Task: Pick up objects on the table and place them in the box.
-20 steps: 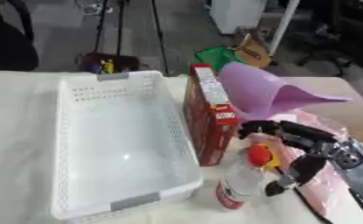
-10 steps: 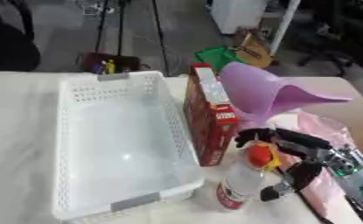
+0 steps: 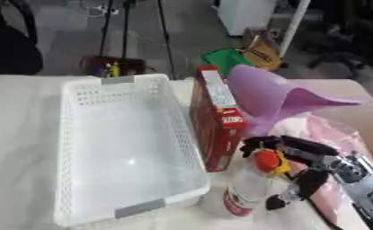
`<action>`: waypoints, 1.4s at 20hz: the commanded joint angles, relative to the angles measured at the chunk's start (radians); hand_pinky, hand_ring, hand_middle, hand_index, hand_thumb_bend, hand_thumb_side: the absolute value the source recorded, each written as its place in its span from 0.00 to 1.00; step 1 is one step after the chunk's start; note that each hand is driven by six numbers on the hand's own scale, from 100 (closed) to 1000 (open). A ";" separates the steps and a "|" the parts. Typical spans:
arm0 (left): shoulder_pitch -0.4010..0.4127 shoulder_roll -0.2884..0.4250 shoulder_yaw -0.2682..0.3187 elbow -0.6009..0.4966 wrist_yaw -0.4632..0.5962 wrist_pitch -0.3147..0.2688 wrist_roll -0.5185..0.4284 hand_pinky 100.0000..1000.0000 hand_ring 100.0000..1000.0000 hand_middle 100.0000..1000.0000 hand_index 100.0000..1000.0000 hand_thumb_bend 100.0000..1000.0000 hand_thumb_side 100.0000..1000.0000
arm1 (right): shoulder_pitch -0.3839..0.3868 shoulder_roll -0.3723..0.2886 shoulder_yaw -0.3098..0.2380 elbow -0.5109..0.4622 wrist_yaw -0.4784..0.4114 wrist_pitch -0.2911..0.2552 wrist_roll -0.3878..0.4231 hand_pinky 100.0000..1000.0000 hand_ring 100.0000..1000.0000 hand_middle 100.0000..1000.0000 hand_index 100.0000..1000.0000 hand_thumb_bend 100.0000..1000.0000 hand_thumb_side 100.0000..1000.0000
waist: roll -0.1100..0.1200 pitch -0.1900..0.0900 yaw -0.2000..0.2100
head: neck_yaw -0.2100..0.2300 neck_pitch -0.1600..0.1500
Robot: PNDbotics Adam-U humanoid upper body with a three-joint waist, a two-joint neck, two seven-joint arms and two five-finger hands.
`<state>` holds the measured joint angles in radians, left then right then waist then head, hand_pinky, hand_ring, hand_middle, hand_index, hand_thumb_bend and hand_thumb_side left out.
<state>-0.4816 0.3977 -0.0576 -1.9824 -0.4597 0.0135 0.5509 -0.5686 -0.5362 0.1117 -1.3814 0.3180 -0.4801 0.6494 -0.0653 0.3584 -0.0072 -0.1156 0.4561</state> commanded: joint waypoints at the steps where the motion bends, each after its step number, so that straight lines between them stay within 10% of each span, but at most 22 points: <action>1: -0.012 0.027 0.006 -0.018 -0.002 0.001 -0.002 0.83 0.81 0.72 0.71 0.00 1.00 | -0.016 -0.012 -0.013 0.010 0.004 -0.184 0.184 0.94 1.00 0.73 0.91 0.79 0.55 | 0.003 -0.020 0.000 | -0.005 -0.013; 28: -0.013 0.028 0.009 -0.018 0.001 0.009 -0.008 0.83 0.80 0.72 0.71 0.00 1.00 | -0.018 0.018 -0.022 0.026 -0.084 -0.107 0.257 0.94 1.00 0.72 0.84 0.73 0.52 | 0.007 -0.014 0.004 | -0.002 -0.017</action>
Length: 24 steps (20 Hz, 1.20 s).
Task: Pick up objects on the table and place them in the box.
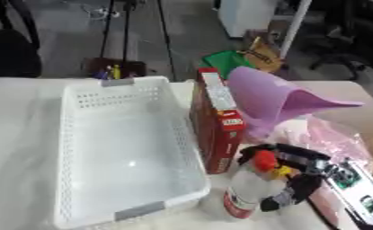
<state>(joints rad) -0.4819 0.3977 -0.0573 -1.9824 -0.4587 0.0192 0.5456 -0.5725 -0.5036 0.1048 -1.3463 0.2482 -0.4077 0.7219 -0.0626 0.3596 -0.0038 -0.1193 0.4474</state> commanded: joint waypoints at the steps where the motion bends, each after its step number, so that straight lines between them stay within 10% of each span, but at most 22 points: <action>1: -0.013 0.028 0.010 -0.018 0.000 0.004 -0.002 0.83 0.80 0.72 0.71 0.00 1.00 | -0.013 -0.014 -0.016 -0.006 -0.017 -0.180 0.185 0.95 1.00 0.71 0.83 0.73 0.52 | 0.004 -0.015 0.000 | 0.002 -0.008; 24: -0.013 0.029 0.012 -0.018 -0.006 0.010 -0.007 0.83 0.80 0.72 0.71 0.00 1.00 | -0.001 -0.036 0.057 -0.011 -0.043 -0.244 0.185 1.00 1.00 0.88 1.00 0.80 0.55 | 0.001 -0.017 -0.002 | -0.004 -0.014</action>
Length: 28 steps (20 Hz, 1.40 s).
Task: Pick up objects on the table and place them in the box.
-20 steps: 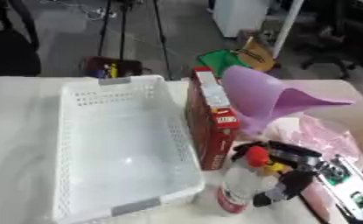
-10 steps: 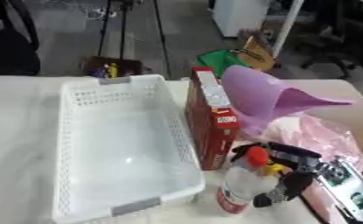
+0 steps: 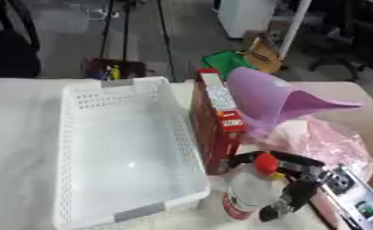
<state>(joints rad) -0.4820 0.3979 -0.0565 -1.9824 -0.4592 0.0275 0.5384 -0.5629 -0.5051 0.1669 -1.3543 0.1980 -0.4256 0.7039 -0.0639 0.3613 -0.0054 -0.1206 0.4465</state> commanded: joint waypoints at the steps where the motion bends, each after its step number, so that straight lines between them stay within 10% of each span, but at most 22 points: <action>1: -0.013 0.029 0.011 -0.018 -0.005 0.002 0.000 0.83 0.80 0.72 0.71 0.00 1.00 | -0.011 -0.034 -0.007 0.001 0.008 -0.231 0.203 1.00 1.00 0.89 1.00 0.81 0.55 | 0.002 -0.019 0.000 | -0.003 -0.013; 28: -0.005 0.031 0.016 -0.018 -0.004 0.012 -0.003 0.83 0.80 0.73 0.71 0.00 1.00 | -0.018 -0.025 -0.011 -0.059 -0.091 -0.123 0.203 0.98 1.00 0.77 0.87 0.76 0.54 | 0.001 -0.023 -0.001 | 0.002 -0.014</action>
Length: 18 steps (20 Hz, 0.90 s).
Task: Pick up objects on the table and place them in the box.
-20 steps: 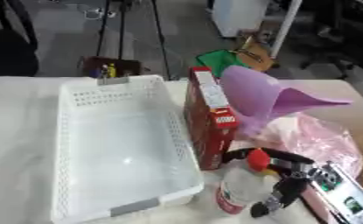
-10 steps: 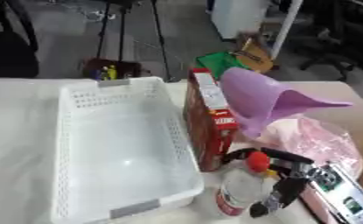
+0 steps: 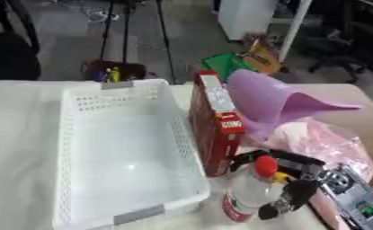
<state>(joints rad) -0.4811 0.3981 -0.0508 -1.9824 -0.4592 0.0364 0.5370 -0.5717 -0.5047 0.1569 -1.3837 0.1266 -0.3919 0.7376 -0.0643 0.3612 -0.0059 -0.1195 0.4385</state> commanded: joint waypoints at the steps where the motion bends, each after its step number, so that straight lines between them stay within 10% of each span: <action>1: -0.006 0.030 0.010 -0.018 -0.004 0.003 -0.002 0.83 0.80 0.73 0.71 0.00 1.00 | -0.010 -0.024 0.001 -0.033 -0.025 -0.150 0.169 0.98 1.00 0.77 0.87 0.76 0.54 | 0.002 -0.023 0.000 | 0.001 -0.006; 18: -0.008 0.030 0.011 -0.018 -0.004 0.002 -0.005 0.83 0.80 0.73 0.71 0.00 1.00 | -0.013 -0.007 0.021 -0.039 -0.037 -0.100 0.169 0.98 1.00 0.74 0.85 0.72 0.51 | 0.002 -0.021 0.003 | -0.002 -0.014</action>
<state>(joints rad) -0.4811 0.4054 -0.0506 -1.9824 -0.4592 0.0400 0.5333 -0.5717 -0.4962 0.1822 -1.4020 0.0948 -0.3585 0.7710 -0.0640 0.3612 -0.0015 -0.1201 0.4369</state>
